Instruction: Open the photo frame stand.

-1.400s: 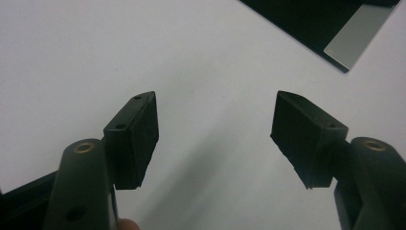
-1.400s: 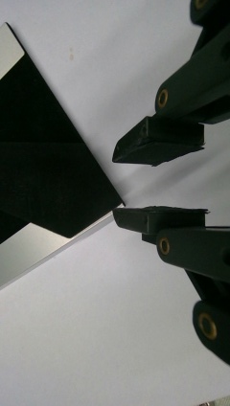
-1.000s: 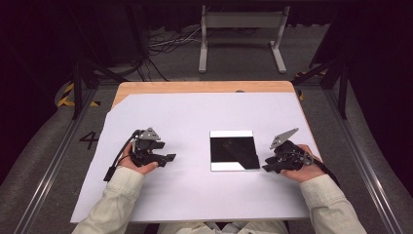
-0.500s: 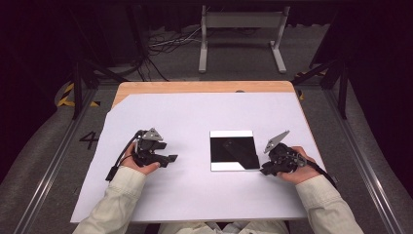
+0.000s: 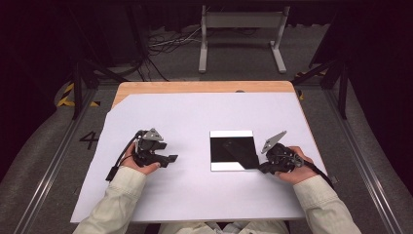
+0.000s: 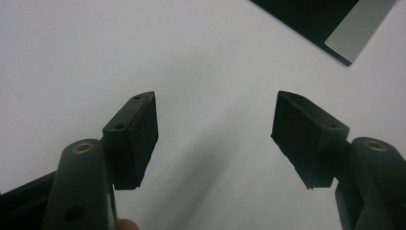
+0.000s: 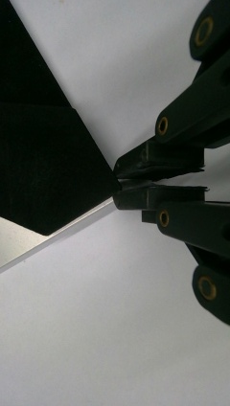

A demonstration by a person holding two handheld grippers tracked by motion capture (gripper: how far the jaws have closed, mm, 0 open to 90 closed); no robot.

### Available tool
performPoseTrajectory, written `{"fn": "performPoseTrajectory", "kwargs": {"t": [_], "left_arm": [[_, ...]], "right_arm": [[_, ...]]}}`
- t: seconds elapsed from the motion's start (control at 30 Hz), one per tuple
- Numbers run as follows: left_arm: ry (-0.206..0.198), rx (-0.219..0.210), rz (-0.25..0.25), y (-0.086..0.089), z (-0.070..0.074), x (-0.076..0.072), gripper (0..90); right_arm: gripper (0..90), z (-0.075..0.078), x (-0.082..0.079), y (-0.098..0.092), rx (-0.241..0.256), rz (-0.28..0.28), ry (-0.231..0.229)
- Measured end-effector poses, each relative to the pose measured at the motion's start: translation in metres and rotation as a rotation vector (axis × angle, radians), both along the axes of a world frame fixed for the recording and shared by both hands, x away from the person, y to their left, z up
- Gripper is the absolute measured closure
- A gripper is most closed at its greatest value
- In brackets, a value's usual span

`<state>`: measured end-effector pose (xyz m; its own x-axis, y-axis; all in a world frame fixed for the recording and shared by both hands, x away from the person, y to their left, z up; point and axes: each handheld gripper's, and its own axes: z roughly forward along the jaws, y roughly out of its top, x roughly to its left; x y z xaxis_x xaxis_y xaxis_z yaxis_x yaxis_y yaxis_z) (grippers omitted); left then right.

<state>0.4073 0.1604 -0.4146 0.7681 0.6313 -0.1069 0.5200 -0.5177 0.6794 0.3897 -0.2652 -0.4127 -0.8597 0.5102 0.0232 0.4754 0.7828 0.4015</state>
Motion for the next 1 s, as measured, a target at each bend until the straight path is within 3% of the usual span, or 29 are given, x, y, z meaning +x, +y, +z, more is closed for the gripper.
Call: {"fn": "performPoseTrajectory", "kwargs": {"t": [0.57,1.0], "left_arm": [[0.0,-0.001,0.003,0.001,0.0,0.0,33.1],[0.006,0.003,0.0,-0.001,-0.002,0.001,32.6]], "right_arm": [[83.9,0.01,-0.003,-0.003,0.034,0.012,-0.035],[87.2,0.022,-0.006,-0.007,0.098,0.007,-0.069]]}}
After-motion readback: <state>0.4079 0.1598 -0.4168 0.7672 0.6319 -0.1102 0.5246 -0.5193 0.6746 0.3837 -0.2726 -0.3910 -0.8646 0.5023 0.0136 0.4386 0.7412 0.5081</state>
